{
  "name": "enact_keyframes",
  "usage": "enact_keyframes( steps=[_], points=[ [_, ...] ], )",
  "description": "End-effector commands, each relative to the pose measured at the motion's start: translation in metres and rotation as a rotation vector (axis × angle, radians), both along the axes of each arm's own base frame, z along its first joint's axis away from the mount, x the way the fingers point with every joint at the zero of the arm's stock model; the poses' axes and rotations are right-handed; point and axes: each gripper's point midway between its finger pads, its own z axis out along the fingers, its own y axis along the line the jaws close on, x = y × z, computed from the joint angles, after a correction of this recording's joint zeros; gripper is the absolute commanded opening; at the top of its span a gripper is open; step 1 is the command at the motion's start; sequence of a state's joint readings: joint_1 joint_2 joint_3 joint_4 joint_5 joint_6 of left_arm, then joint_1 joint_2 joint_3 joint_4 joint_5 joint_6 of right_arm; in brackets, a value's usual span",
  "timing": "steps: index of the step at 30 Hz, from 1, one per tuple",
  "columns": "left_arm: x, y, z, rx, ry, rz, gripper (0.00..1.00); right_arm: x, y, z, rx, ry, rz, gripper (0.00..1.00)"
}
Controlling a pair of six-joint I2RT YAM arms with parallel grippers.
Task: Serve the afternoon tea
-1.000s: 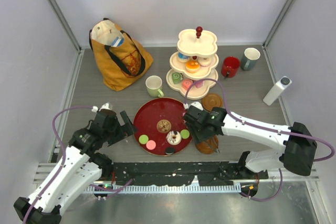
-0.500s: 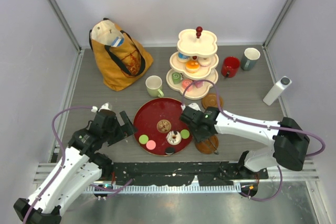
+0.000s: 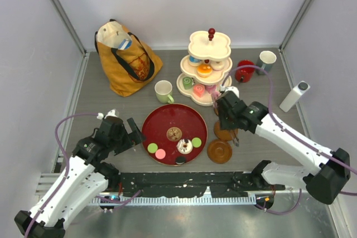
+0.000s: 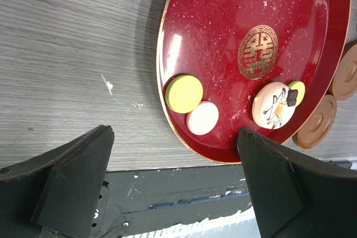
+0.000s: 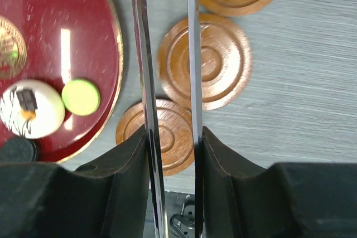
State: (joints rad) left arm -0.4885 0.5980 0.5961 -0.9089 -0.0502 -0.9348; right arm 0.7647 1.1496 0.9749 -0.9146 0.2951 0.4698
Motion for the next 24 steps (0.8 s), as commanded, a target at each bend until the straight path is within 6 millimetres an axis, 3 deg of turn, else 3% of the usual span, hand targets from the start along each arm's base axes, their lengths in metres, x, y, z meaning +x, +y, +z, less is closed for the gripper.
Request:
enact_keyframes(
  steps=[1,7,14,24],
  points=[
    [0.008,0.001,0.008,0.006,-0.042,0.007,1.00,0.029,-0.019,0.020,0.078,-0.097,-0.108,0.35],
    [0.011,0.001,0.013,0.009,-0.058,0.000,1.00,0.057,-0.034,0.019,0.167,-0.104,-0.180,0.35],
    [0.011,0.001,0.016,0.015,-0.062,-0.007,1.00,0.095,-0.022,0.014,0.291,-0.071,-0.229,0.35],
    [0.009,0.004,0.023,0.019,-0.079,-0.010,1.00,0.138,-0.009,-0.008,0.321,-0.016,-0.318,0.35]
  ],
)
